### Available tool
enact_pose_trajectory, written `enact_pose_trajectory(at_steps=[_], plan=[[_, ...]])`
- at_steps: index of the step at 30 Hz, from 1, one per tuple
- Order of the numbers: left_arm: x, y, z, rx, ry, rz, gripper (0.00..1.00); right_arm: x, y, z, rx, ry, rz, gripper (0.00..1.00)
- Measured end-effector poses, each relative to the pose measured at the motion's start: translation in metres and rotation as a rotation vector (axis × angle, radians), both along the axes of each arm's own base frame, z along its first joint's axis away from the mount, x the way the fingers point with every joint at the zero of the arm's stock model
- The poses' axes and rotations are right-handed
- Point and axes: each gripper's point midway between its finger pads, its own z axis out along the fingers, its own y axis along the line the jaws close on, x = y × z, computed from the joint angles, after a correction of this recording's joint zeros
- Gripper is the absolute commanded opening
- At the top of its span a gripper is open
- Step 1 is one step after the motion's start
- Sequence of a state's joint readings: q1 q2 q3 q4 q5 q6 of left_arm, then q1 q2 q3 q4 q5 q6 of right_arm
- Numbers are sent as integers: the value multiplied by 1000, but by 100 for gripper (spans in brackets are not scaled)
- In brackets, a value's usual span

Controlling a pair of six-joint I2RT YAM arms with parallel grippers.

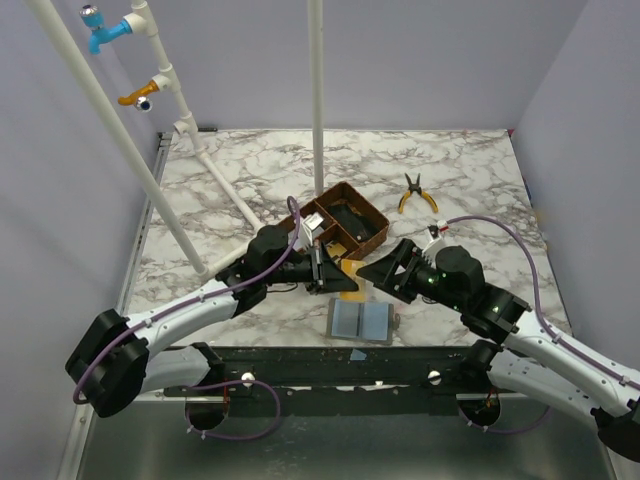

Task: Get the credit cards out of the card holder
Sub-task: Place the credit card in the storage box.

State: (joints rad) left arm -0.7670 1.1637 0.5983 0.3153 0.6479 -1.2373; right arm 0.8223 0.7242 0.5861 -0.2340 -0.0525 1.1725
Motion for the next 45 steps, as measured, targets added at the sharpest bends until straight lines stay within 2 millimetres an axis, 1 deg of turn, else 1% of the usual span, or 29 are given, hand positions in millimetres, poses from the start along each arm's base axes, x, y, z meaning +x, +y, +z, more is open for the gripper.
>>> enact_pose_trajectory(at_steps=[2, 3, 8, 13, 19, 23, 24, 25, 28, 31, 37, 42, 45], plan=[[-1, 1, -1, 8, -2, -1, 0, 0, 0, -1, -5, 0, -1, 99], [-2, 2, -2, 14, -4, -2, 0, 0, -1, -2, -8, 0, -2, 100], [-3, 7, -6, 61, -19, 1, 0, 4, -6, -8, -36, 10, -32, 100], [0, 14, -6, 124, -60, 27, 0, 10, -13, -17, -71, 22, -84, 100], [7, 25, -6, 224, -120, 66, 0, 18, -22, -26, -104, 34, -158, 100], [15, 31, -3, 286, -155, 91, 0, 24, -30, -35, -128, 56, -218, 100], [26, 40, 4, 341, -203, 128, 0, 28, -36, -47, -155, 76, -267, 100], [26, 40, 4, 341, -203, 128, 0, 28, -37, -47, -155, 76, -268, 100], [33, 45, 2, 385, -210, 145, 0, 37, -45, -49, -169, 67, -339, 100], [44, 48, -1, 436, -211, 159, 0, 45, -55, -52, -186, 66, -417, 100], [63, 55, -4, 538, -208, 183, 0, 54, -70, -63, -234, 97, -530, 100], [79, 62, -3, 609, -214, 201, 0, 67, -75, -63, -297, 116, -596, 100], [92, 64, -3, 656, -232, 207, 0, 81, -77, -60, -326, 121, -622, 100]])
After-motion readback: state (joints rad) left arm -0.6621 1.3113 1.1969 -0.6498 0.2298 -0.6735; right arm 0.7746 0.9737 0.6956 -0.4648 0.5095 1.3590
